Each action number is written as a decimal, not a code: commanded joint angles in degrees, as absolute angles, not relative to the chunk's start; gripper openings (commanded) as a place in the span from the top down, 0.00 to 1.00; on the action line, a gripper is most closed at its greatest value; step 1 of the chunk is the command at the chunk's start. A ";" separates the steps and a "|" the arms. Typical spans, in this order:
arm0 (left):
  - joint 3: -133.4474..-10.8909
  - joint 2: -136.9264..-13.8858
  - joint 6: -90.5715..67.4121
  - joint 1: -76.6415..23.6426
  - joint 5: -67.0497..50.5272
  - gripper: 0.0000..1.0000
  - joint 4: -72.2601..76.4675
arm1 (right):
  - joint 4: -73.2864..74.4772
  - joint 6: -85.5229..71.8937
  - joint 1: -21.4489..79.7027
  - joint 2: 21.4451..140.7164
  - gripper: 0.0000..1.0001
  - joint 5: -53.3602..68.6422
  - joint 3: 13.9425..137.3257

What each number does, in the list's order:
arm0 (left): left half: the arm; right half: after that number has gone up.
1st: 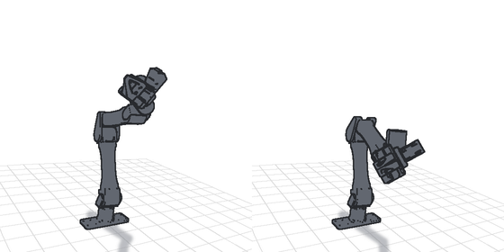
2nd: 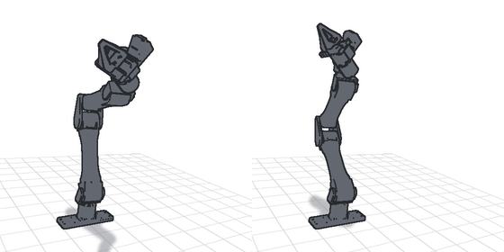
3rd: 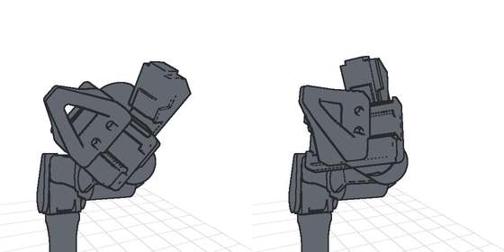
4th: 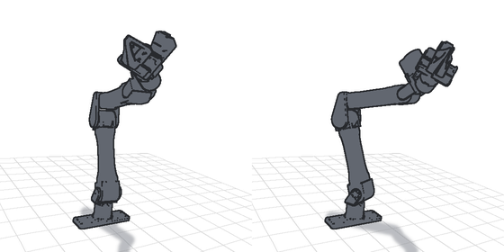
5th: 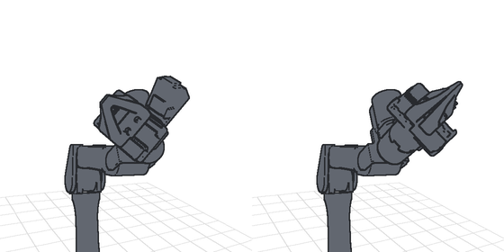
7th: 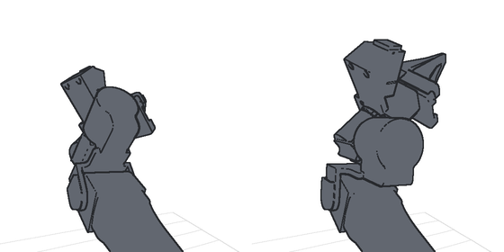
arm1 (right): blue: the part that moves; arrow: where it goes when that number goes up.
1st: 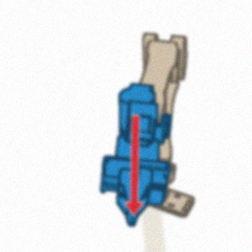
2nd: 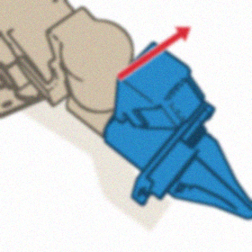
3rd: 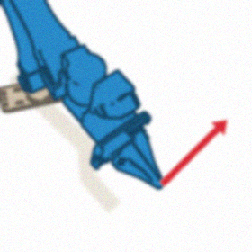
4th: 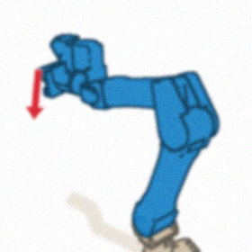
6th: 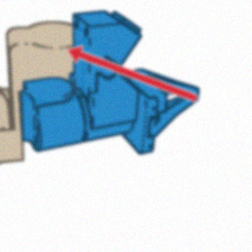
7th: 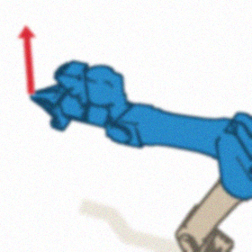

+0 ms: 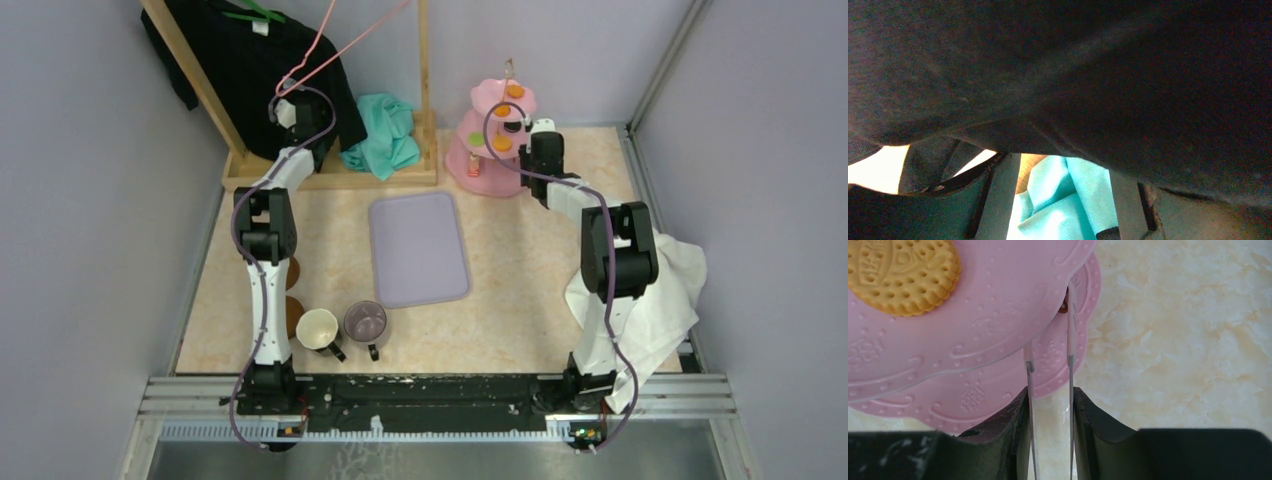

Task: Serve the afternoon tea
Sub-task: Adjust the desert at the desert table.

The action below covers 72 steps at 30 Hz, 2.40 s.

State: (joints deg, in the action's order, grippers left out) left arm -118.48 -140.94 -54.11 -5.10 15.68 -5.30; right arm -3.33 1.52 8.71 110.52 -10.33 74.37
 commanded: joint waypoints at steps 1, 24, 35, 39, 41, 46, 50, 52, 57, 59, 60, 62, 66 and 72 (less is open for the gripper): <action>-120.77 -141.83 -53.47 -4.97 16.30 0.30 -5.35 | -4.75 2.11 8.35 110.43 0.73 -9.34 76.97; -115.96 -139.01 -55.03 -5.16 15.18 0.30 -4.35 | -2.23 0.80 13.38 102.10 0.76 -9.77 70.83; -114.30 -137.84 -55.17 -5.36 15.20 0.30 -3.95 | -0.90 0.07 14.59 100.31 0.76 -10.08 69.72; -113.83 -137.60 -55.17 -5.44 15.19 0.30 -3.94 | -0.30 -0.09 14.59 100.73 0.74 -9.88 69.91; -113.61 -137.47 -55.26 -5.45 15.29 0.30 -3.87 | -0.18 -0.14 14.59 100.94 0.71 -9.87 69.96; -113.69 -137.21 -55.10 -5.58 15.38 0.30 -3.77 | 0.00 -0.49 14.59 100.91 0.68 -10.12 69.94; -113.64 -137.11 -55.02 -5.54 15.38 0.30 -3.82 | 0.27 -0.69 14.59 100.72 0.66 -10.06 69.87; -113.57 -137.03 -54.99 -5.55 15.26 0.30 -3.88 | 0.26 -0.83 14.59 100.51 0.66 -10.03 69.67; -113.32 -136.76 -54.80 -5.54 15.21 0.30 -3.84 | 0.31 -1.29 14.55 99.78 0.65 -10.32 68.98; -113.36 -136.60 -54.76 -5.59 15.20 0.30 -3.87 | 0.33 -1.36 14.59 99.46 0.65 -10.32 68.76; -113.30 -136.50 -54.64 -5.54 15.20 0.30 -3.86 | 0.35 -1.40 14.66 99.31 0.65 -10.32 68.69; -113.31 -136.43 -54.57 -5.58 15.12 0.30 -3.86 | 0.39 -1.49 14.67 98.76 0.65 -10.50 68.44; -113.28 -136.19 -54.38 -5.54 14.94 0.30 -3.82 | 0.36 -1.49 14.98 97.63 0.65 -11.04 67.88; -111.97 -135.30 -54.40 -5.54 14.71 0.30 -3.34 | 0.83 -1.49 15.64 96.13 0.65 -11.66 67.35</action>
State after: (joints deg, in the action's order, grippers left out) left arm -113.10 -138.76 -54.78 -5.17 15.29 -4.73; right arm 3.03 -0.75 14.66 100.31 -10.50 67.46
